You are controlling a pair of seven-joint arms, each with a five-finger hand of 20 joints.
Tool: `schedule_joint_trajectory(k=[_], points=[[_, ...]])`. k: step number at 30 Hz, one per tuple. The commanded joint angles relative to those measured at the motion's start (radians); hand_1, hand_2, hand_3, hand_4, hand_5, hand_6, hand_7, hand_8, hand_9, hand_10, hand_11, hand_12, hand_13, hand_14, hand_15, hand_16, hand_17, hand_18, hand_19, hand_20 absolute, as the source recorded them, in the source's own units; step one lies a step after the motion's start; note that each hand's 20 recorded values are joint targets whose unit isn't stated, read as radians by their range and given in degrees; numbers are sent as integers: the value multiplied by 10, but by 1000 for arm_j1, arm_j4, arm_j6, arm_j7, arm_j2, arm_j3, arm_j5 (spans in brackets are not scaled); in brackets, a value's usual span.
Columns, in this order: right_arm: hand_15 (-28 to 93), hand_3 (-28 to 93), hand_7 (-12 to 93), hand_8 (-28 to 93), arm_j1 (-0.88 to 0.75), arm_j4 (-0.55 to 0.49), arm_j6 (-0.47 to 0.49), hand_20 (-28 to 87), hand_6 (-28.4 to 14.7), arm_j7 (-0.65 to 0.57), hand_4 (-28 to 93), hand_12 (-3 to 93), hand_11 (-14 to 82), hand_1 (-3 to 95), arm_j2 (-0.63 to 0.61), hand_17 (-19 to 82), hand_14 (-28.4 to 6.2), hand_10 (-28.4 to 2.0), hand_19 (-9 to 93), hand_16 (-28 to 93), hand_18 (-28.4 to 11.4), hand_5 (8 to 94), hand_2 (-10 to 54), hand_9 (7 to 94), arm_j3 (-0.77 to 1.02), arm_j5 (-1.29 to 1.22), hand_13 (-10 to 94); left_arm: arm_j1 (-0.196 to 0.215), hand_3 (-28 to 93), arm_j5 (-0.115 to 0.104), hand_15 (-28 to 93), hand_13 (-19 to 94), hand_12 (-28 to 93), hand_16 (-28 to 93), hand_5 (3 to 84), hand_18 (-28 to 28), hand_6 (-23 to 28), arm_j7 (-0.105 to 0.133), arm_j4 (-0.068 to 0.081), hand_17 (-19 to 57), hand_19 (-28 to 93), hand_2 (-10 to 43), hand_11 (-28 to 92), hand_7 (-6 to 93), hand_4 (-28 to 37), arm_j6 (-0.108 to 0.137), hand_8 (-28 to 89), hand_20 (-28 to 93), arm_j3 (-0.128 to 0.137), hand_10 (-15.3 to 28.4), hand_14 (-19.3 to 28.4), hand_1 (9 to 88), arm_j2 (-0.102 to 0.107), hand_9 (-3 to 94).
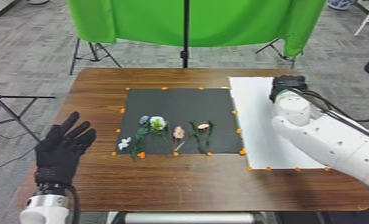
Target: Arrange flowers
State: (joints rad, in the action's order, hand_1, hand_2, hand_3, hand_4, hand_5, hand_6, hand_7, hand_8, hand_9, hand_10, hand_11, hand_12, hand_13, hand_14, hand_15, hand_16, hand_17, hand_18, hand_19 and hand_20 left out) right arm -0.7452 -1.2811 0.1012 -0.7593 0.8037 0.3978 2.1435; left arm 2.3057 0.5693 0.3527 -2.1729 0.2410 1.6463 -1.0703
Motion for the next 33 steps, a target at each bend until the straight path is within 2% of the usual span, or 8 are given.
schedule_joint_trajectory(k=[1, 6, 10, 18, 22, 24, 28, 33], points=[[719, 595, 193, 4, -131, -62, -131, 502, 38, 2, -283, 374, 189, 597, -27, 248, -41, -34, 844, 234, -214, 868, -95, 929, 46, 38, 722, 22, 776, 4, 592, 211, 102, -119, 374, 284, 97, -1, -3, -80, 542, 105, 244, 79, -283, -6, -81, 209, 5, 210, 284, 187, -17, 337], [713, 604, 188, 14, -198, -225, -281, 505, 32, 3, -283, 366, 202, 597, -87, 255, -41, -40, 850, 234, -219, 880, -95, 936, 102, 64, 735, 32, 774, 6, 592, 210, 103, -119, 373, 284, 97, -3, -6, -81, 543, 106, 245, 78, -283, -3, -80, 209, 14, 210, 284, 186, -18, 337], [719, 643, 185, 22, -296, -394, -324, 506, 29, 24, -283, 364, 210, 575, -117, 253, -46, -43, 853, 242, -222, 881, -95, 935, 181, 96, 731, 26, 775, 13, 591, 210, 102, -119, 373, 284, 97, -14, -4, -81, 543, 105, 244, 79, -283, -11, -80, 208, 19, 210, 284, 186, -24, 337], [743, 697, 186, 31, -496, -621, -274, 509, 22, 78, -283, 362, 234, 539, -107, 238, -60, -57, 859, 246, -222, 876, -95, 923, 299, 79, 709, 13, 772, 10, 589, 209, 102, -119, 373, 284, 97, -16, 1, -81, 543, 107, 241, 78, -283, -16, -80, 207, 6, 210, 284, 188, -9, 337], [750, 703, 187, 31, -517, -636, -277, 509, 19, 83, -283, 359, 243, 535, -77, 229, -63, -63, 856, 243, -221, 870, -95, 914, 270, 100, 700, 16, 771, 10, 588, 210, 103, -118, 373, 284, 97, -17, 1, -81, 543, 108, 238, 77, -283, -17, -79, 206, 6, 209, 283, 189, -8, 335], [752, 712, 190, 32, -518, -633, -270, 510, 20, 86, -283, 358, 248, 529, -59, 227, -64, -63, 854, 241, -220, 866, -95, 909, 260, 101, 696, 21, 770, 2, 587, 209, 103, -117, 374, 284, 97, -7, 1, -81, 544, 108, 237, 77, -283, -11, -79, 206, 1, 209, 283, 190, 3, 335], [755, 717, 196, 30, -508, -627, -275, 510, 21, 92, -283, 355, 257, 522, -45, 224, -67, -63, 853, 238, -220, 861, -95, 901, 227, 116, 691, 17, 771, 7, 584, 210, 104, -117, 374, 284, 97, -14, 2, -81, 543, 108, 237, 76, -283, -13, -79, 206, 3, 209, 283, 190, -5, 336], [761, 696, 204, 21, -514, -629, -262, 510, 21, 88, -283, 326, 292, 512, -33, 225, -68, -67, 852, 226, -221, 853, -95, 888, 229, 125, 686, 10, 770, -3, 584, 209, 105, -115, 375, 284, 98, -8, 4, -81, 543, 111, 234, 76, -283, -6, -79, 206, -8, 209, 283, 191, 8, 335]])
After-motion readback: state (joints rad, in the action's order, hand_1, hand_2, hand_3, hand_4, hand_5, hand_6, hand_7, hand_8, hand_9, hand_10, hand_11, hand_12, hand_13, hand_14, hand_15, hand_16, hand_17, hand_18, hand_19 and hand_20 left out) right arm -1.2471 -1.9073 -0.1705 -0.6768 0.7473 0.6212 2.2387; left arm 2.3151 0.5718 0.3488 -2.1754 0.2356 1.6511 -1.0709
